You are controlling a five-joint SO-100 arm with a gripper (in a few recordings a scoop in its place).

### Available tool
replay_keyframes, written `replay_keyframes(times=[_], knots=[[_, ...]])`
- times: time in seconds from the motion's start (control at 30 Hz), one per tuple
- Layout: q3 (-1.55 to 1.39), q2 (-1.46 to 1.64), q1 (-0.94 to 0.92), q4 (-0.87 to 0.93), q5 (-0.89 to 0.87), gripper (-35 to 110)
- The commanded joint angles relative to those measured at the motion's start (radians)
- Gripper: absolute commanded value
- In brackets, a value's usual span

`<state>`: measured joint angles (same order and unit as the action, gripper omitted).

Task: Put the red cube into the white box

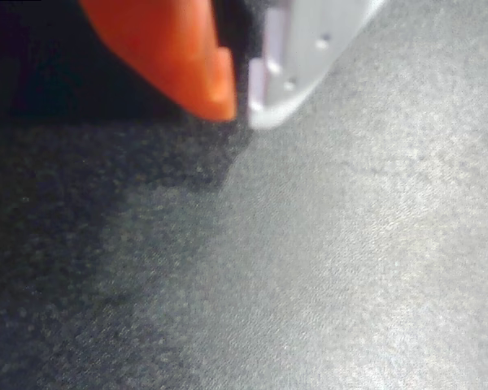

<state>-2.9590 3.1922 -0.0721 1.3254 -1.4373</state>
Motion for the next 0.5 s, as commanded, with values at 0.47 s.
replay_keyframes(times=[0.47], knots=[[0.006, 0.005, 0.014, 0.000, 0.014, 0]])
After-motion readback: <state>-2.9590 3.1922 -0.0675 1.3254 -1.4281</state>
